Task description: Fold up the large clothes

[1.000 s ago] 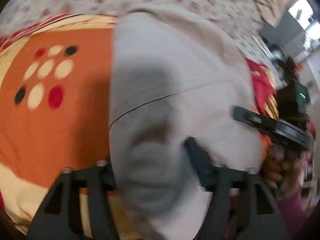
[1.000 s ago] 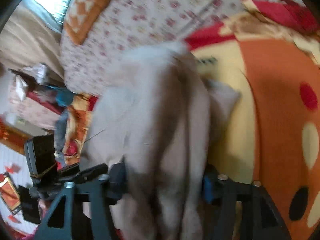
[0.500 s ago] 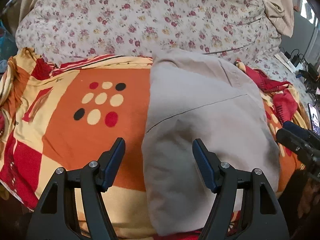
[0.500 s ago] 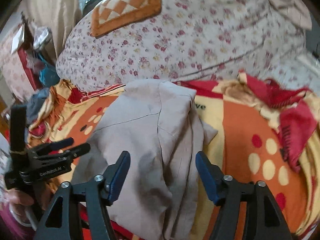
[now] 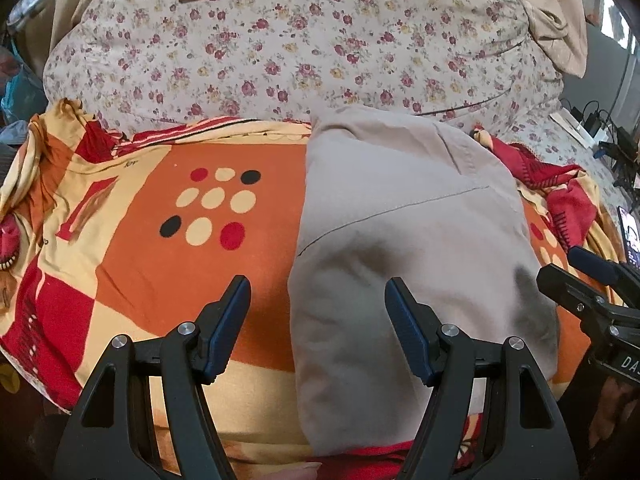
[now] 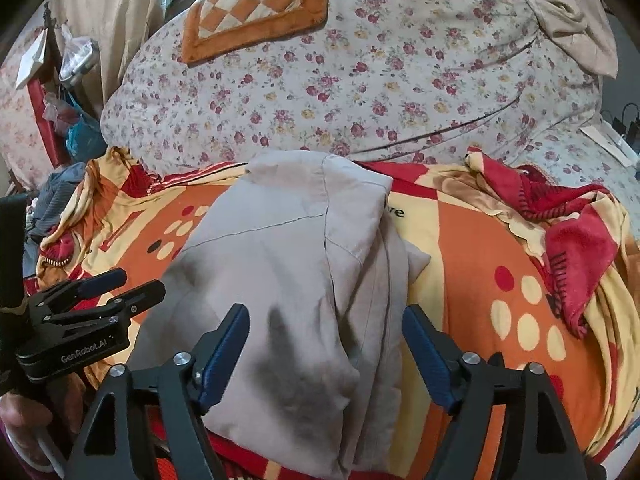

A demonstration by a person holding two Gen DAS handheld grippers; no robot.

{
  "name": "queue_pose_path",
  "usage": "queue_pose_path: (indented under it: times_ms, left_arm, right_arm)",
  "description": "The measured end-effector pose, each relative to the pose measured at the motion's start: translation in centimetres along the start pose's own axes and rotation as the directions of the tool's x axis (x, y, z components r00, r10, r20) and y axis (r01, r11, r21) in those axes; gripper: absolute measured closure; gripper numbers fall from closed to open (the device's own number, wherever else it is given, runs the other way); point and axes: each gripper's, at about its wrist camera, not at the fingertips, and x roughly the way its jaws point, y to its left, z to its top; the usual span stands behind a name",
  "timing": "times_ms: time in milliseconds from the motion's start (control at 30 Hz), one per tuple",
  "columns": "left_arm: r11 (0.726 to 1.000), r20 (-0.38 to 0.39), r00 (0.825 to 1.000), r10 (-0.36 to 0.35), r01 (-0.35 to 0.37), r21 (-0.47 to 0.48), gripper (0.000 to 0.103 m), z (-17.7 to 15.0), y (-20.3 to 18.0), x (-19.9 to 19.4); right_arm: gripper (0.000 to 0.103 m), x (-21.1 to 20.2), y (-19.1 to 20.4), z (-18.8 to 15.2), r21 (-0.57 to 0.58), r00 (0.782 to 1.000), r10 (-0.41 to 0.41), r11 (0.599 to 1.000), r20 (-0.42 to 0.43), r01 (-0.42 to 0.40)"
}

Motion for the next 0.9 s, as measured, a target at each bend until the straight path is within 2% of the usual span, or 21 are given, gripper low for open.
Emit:
queue_pose_path:
  times_ms: [900]
  left_arm:
    - [1.000,-0.003,1.000,0.009,-0.009,-0.014,0.033,-0.17,-0.17,0.38]
  right_arm:
    - [0.019,0.73,0.96,0.03,-0.004,1.000,-0.015,1.000,-0.025,0.014]
